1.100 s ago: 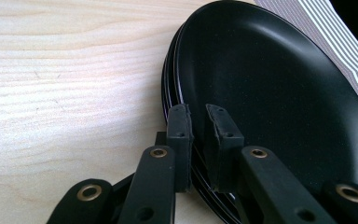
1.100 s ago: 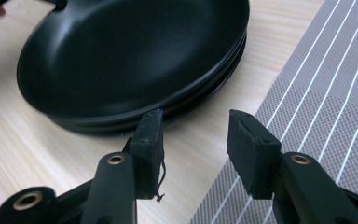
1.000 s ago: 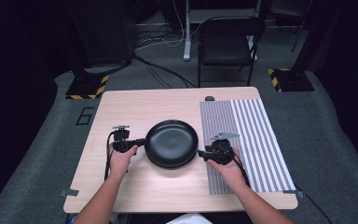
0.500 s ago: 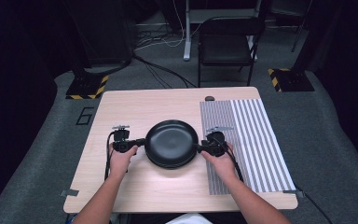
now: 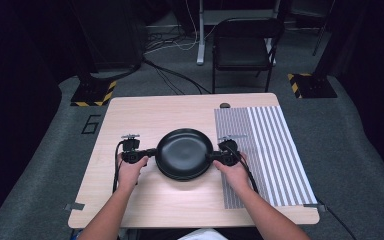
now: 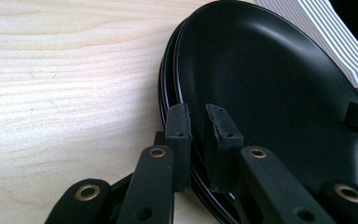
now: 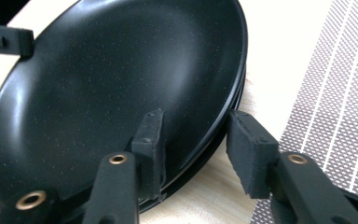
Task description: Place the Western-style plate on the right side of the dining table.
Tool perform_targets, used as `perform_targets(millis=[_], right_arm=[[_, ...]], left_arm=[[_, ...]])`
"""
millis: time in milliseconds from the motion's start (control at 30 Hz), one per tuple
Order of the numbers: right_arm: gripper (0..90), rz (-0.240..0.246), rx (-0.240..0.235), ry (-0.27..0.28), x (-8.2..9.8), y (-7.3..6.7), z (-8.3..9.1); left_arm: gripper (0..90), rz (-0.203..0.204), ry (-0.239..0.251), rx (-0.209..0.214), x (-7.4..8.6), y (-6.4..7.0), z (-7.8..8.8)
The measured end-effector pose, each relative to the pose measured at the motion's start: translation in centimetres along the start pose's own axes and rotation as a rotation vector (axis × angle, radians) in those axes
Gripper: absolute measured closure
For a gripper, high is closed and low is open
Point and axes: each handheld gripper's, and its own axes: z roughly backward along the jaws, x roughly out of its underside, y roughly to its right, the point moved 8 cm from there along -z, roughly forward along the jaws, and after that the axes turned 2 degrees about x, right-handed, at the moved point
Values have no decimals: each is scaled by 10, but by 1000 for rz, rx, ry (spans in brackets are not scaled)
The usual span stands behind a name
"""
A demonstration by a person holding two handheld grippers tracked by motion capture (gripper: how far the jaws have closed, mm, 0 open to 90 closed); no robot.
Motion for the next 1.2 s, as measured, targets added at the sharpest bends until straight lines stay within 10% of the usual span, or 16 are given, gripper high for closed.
perform_targets(millis=[733, 1200], right_arm=[[680, -195, -78, 14, -5, 10, 4], [708, -216, -85, 41, -11, 20, 9]], left_arm=[[770, 21, 0, 12, 1, 8, -15], [698, 13, -29, 31, 4, 16, -32]])
